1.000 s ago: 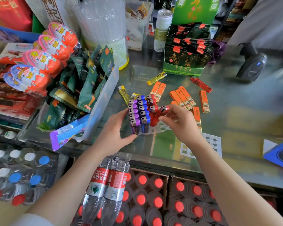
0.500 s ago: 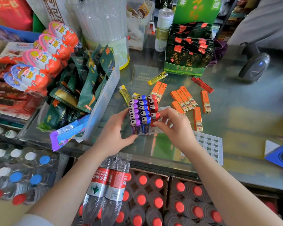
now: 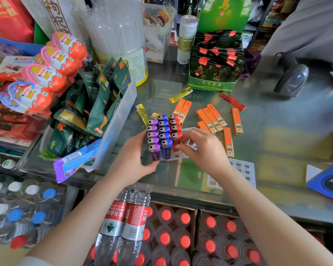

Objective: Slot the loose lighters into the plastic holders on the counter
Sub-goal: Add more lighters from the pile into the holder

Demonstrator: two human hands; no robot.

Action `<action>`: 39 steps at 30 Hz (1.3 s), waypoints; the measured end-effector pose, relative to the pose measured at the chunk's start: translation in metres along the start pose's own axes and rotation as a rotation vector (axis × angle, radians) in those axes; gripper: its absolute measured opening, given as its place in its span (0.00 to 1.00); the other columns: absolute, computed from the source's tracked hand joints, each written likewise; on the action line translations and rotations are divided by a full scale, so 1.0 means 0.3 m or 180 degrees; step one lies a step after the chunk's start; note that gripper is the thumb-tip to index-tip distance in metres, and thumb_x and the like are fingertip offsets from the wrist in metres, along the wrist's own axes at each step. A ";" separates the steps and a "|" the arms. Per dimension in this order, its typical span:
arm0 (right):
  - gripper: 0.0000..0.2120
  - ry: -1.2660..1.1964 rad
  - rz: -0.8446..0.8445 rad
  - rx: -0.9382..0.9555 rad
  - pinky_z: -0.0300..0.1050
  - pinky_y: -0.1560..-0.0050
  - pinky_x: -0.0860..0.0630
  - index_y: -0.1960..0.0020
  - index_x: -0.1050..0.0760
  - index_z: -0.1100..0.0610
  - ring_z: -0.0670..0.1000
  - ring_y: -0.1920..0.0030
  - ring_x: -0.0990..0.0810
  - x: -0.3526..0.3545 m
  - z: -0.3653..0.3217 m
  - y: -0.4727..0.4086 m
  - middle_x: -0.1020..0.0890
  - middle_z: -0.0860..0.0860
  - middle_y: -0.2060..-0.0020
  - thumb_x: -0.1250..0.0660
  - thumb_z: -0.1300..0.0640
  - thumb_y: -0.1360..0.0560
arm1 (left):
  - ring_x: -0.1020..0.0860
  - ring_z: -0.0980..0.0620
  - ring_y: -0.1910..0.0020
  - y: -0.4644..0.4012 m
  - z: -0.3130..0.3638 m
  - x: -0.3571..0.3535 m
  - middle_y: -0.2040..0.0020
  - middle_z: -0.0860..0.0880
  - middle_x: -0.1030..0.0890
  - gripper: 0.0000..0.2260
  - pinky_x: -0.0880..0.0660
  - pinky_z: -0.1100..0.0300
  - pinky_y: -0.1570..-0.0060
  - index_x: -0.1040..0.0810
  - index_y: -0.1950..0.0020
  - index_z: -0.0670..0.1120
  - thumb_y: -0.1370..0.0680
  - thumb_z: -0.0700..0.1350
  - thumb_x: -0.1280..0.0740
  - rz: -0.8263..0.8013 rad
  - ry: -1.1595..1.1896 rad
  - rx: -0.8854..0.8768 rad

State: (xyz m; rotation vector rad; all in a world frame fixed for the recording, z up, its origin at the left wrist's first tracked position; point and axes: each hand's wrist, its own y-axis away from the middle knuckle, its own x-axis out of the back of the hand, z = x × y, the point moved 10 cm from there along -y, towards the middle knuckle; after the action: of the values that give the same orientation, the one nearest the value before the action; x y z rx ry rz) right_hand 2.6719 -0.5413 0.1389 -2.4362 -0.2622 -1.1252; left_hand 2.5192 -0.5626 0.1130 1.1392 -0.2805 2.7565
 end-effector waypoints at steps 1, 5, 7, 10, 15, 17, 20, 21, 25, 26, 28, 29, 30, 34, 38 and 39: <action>0.14 -0.0068 -0.0016 -0.0025 0.43 0.65 0.27 0.57 0.22 0.57 0.50 0.62 0.24 0.014 0.010 -0.004 0.20 0.48 0.62 0.29 0.46 0.32 | 0.29 0.58 0.45 -0.003 0.003 -0.001 0.47 0.59 0.26 0.23 0.36 0.74 0.47 0.29 0.40 0.52 0.32 0.45 0.27 -0.0027 0.0011 -0.0016; 0.14 -0.0294 0.0567 -0.0512 0.40 0.61 0.30 0.58 0.21 0.58 0.50 0.61 0.24 0.149 0.127 -0.055 0.21 0.48 0.64 0.35 0.47 0.28 | 0.29 0.58 0.43 -0.017 -0.005 -0.010 0.45 0.56 0.24 0.23 0.32 0.64 0.45 0.30 0.40 0.53 0.32 0.47 0.27 -0.0077 0.0030 0.0043; 0.08 0.0159 0.0886 -0.0810 0.44 0.58 0.32 0.57 0.21 0.60 0.56 0.58 0.23 0.202 0.226 -0.101 0.19 0.54 0.61 0.36 0.57 0.26 | 0.28 0.61 0.45 -0.029 0.001 -0.014 0.47 0.58 0.24 0.21 0.32 0.67 0.46 0.29 0.42 0.54 0.33 0.46 0.27 -0.0056 0.0073 0.0040; 0.10 0.0831 0.0765 -0.1276 0.49 0.50 0.32 0.49 0.22 0.59 0.61 0.48 0.26 0.215 0.353 -0.175 0.20 0.58 0.49 0.41 0.61 0.24 | 0.31 0.72 0.48 -0.043 0.017 -0.014 0.50 0.64 0.26 0.21 0.37 0.79 0.51 0.29 0.44 0.54 0.33 0.44 0.26 -0.0010 0.0108 0.0067; 0.13 0.1235 0.0636 -0.1958 0.54 0.42 0.36 0.42 0.27 0.56 0.61 0.42 0.30 0.212 0.487 -0.210 0.24 0.58 0.43 0.43 0.61 0.25 | 0.29 0.69 0.47 -0.061 0.003 -0.022 0.50 0.63 0.24 0.22 0.36 0.78 0.51 0.28 0.44 0.55 0.34 0.44 0.26 -0.0009 0.0164 0.0109; 0.13 0.1178 0.0563 -0.1989 0.54 0.43 0.33 0.42 0.28 0.57 0.61 0.43 0.30 0.197 0.508 -0.217 0.24 0.59 0.44 0.42 0.63 0.25 | 0.27 0.63 0.46 -0.063 -0.014 -0.029 0.48 0.61 0.23 0.22 0.33 0.72 0.48 0.28 0.43 0.55 0.34 0.45 0.26 -0.0034 0.0175 0.0154; 0.12 0.1205 0.0503 -0.1845 0.54 0.47 0.30 0.43 0.30 0.60 0.61 0.44 0.30 0.181 0.507 -0.232 0.23 0.60 0.46 0.39 0.65 0.26 | 0.26 0.60 0.48 -0.062 -0.015 -0.033 0.50 0.61 0.23 0.21 0.30 0.67 0.49 0.27 0.45 0.55 0.35 0.45 0.26 -0.0035 0.0156 0.0154; 0.12 0.1278 0.0480 -0.1819 0.55 0.47 0.29 0.43 0.30 0.61 0.62 0.44 0.30 0.179 0.503 -0.236 0.23 0.61 0.46 0.38 0.65 0.26 | 0.26 0.60 0.48 -0.062 -0.012 -0.032 0.51 0.61 0.23 0.20 0.30 0.67 0.49 0.27 0.46 0.55 0.35 0.45 0.26 -0.0027 0.0153 0.0149; 0.09 0.1674 0.0145 -0.1670 0.54 0.50 0.29 0.45 0.27 0.65 0.62 0.45 0.29 0.159 0.470 -0.264 0.22 0.62 0.48 0.40 0.63 0.24 | 0.26 0.63 0.47 -0.060 0.005 -0.021 0.51 0.62 0.23 0.20 0.33 0.73 0.51 0.27 0.46 0.55 0.35 0.45 0.26 0.0005 0.0193 0.0084; 0.09 0.1769 0.0082 -0.1602 0.54 0.52 0.28 0.46 0.27 0.65 0.62 0.45 0.29 0.155 0.455 -0.270 0.21 0.62 0.49 0.40 0.62 0.23 | 0.27 0.66 0.48 -0.060 0.014 -0.014 0.51 0.63 0.23 0.20 0.34 0.76 0.52 0.27 0.46 0.55 0.35 0.43 0.26 0.0028 0.0224 0.0061; 0.09 0.1849 0.0197 -0.1488 0.51 0.57 0.29 0.47 0.27 0.64 0.61 0.47 0.28 0.169 0.410 -0.273 0.20 0.62 0.51 0.42 0.63 0.24 | 0.29 0.73 0.49 -0.056 0.032 -0.001 0.52 0.65 0.24 0.22 0.36 0.79 0.53 0.28 0.47 0.55 0.35 0.40 0.25 0.0079 0.0256 0.0019; 0.09 0.1739 0.0351 -0.1434 0.49 0.59 0.31 0.47 0.27 0.63 0.60 0.47 0.28 0.186 0.377 -0.269 0.20 0.60 0.51 0.42 0.63 0.24 | 0.31 0.75 0.50 -0.052 0.036 0.003 0.53 0.67 0.25 0.23 0.37 0.80 0.53 0.29 0.47 0.55 0.35 0.39 0.25 0.0108 0.0240 0.0010; 0.09 0.1464 0.0512 -0.1398 0.48 0.60 0.31 0.47 0.27 0.62 0.59 0.48 0.28 0.204 0.341 -0.259 0.20 0.59 0.52 0.42 0.62 0.25 | 0.31 0.77 0.49 -0.045 0.039 0.005 0.54 0.70 0.25 0.24 0.38 0.81 0.53 0.30 0.46 0.56 0.35 0.38 0.24 0.0122 0.0235 0.0005; 0.07 -0.0568 0.0758 -0.1168 0.29 0.61 0.28 0.49 0.25 0.55 0.36 0.62 0.25 0.213 0.158 -0.173 0.22 0.45 0.62 0.36 0.62 0.26 | 0.30 0.63 0.44 -0.007 0.002 -0.003 0.48 0.67 0.27 0.27 0.40 0.80 0.48 0.30 0.40 0.54 0.36 0.45 0.24 0.0115 0.0092 0.0125; 0.09 -0.1853 0.0555 -0.1144 0.36 0.60 0.24 0.53 0.26 0.51 0.43 0.62 0.21 0.127 0.060 -0.051 0.19 0.48 0.62 0.35 0.66 0.26 | 0.31 0.60 0.44 0.021 -0.019 0.002 0.44 0.58 0.27 0.30 0.40 0.77 0.45 0.30 0.36 0.49 0.35 0.47 0.24 0.0130 -0.0003 0.0137; 0.10 -0.2065 0.0566 -0.1154 0.36 0.62 0.25 0.54 0.27 0.51 0.42 0.64 0.21 0.114 0.050 -0.025 0.19 0.47 0.63 0.36 0.66 0.26 | 0.31 0.59 0.43 0.028 -0.020 0.006 0.44 0.58 0.27 0.31 0.39 0.74 0.45 0.31 0.35 0.49 0.35 0.47 0.24 0.0145 -0.0003 0.0123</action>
State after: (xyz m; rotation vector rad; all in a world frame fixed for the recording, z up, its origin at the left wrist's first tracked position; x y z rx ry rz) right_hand 2.7016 -0.5281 0.1586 -3.0186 -0.0284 -0.2928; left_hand 2.5121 -0.5692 0.1089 1.1572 -0.2574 2.8128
